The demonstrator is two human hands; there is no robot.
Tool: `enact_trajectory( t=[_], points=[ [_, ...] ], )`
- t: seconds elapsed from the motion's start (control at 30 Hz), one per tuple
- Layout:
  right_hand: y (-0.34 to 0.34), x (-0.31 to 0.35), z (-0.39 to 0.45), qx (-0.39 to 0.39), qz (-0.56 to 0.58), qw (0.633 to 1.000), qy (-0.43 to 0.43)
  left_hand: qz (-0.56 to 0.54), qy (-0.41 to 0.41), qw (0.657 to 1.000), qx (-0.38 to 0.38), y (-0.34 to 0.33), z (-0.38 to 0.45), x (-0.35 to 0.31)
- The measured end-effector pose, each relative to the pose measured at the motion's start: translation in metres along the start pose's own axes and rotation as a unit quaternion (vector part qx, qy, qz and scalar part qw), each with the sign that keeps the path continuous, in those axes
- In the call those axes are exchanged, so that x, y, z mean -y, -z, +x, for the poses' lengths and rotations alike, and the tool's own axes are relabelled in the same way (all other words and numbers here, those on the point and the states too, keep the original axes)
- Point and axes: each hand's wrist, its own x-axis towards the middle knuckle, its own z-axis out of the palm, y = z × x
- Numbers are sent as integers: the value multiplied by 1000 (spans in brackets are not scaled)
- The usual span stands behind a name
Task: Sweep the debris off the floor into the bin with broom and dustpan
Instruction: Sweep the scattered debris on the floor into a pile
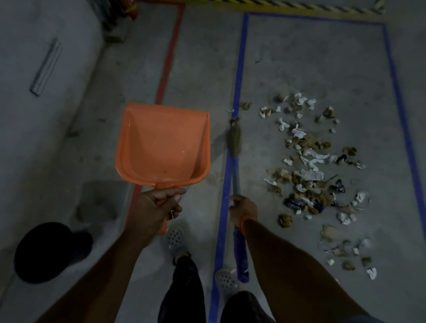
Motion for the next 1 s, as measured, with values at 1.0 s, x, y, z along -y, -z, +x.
enact_trajectory(
  t=[1.0],
  points=[
    [-68, 273, 160, -29, 118, 985, -122, 54, 10, 998, 42, 129, 279, -139]
  ],
)
